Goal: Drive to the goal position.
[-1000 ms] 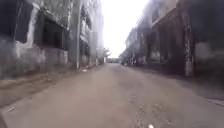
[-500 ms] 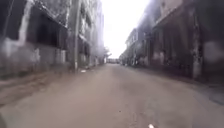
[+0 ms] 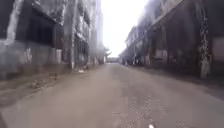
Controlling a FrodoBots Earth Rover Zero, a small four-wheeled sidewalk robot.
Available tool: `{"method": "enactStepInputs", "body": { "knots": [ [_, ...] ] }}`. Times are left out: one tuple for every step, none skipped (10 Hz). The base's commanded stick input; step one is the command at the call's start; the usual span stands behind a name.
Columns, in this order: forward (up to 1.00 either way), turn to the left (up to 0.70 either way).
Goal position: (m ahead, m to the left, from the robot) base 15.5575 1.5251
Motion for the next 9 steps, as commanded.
{"method": "enactStepInputs", "body": {
  "knots": [
    [0.7,0.0],
    [0.7,0.0],
    [0.7,0.0],
    [0.7,0.0],
    [0.7,0.0],
    [0.7,0.0],
    [0.7,0.0],
    [0.7,0.0],
    [0.7,0.0]
  ]
}}
